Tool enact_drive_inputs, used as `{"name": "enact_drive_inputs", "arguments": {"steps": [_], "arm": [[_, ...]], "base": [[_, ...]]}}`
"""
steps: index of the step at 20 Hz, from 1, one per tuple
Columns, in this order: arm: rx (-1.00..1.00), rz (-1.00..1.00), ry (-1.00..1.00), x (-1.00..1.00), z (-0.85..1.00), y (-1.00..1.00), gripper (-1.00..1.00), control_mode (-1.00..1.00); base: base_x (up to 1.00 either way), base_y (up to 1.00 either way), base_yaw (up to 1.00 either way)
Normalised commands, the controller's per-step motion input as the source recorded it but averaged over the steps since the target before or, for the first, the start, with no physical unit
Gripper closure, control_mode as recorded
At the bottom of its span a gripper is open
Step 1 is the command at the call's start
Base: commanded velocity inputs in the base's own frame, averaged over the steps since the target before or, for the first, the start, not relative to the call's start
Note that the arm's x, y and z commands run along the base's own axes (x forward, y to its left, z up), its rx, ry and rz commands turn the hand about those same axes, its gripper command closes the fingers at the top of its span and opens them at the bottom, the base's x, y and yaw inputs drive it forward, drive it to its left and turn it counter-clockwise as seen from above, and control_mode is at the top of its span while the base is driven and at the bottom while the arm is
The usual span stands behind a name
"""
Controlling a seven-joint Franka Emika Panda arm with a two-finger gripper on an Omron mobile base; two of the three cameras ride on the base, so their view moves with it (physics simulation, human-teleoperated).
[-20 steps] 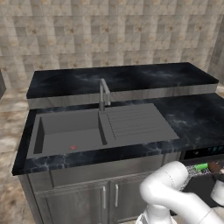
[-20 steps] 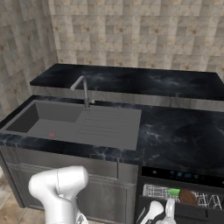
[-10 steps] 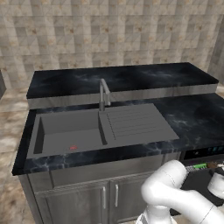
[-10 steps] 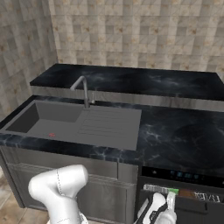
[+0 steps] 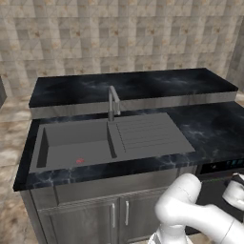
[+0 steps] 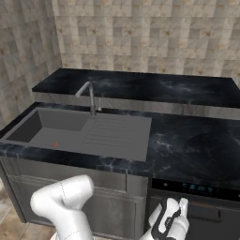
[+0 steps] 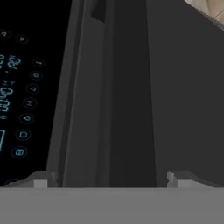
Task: Pick up the cup and bowl from the counter, place them in the dishwasher, and close the dishwasher door.
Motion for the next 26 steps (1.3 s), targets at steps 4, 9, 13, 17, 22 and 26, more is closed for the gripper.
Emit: {"name": "enact_drive_inputs", "arguments": {"steps": [4, 9, 13, 17, 22, 26], "arm": [[0.00, 0.00, -0.01, 0.00, -0.56, -0.04, -1.00, -1.00], [0.00, 0.00, -0.01, 0.00, -0.59, -0.08, -1.00, -1.00], [0.00, 0.00, 0.00, 0.09, -0.71, -0.11, -1.00, -1.00], [0.00, 0.00, 0.00, 0.14, -0.74, -0.08, -1.00, -1.00], [0.00, 0.00, 0.00, 0.19, -0.79, -0.09, -1.00, -1.00], [0.00, 0.00, 0.00, 0.32, -0.84, -0.13, -1.00, -1.00]], "base": [[0.00, 0.00, 0.00], [0.00, 0.00, 0.00], [0.00, 0.00, 0.00], [0.00, 0.00, 0.00], [0.00, 0.00, 0.00], [0.00, 0.00, 0.00]]}}
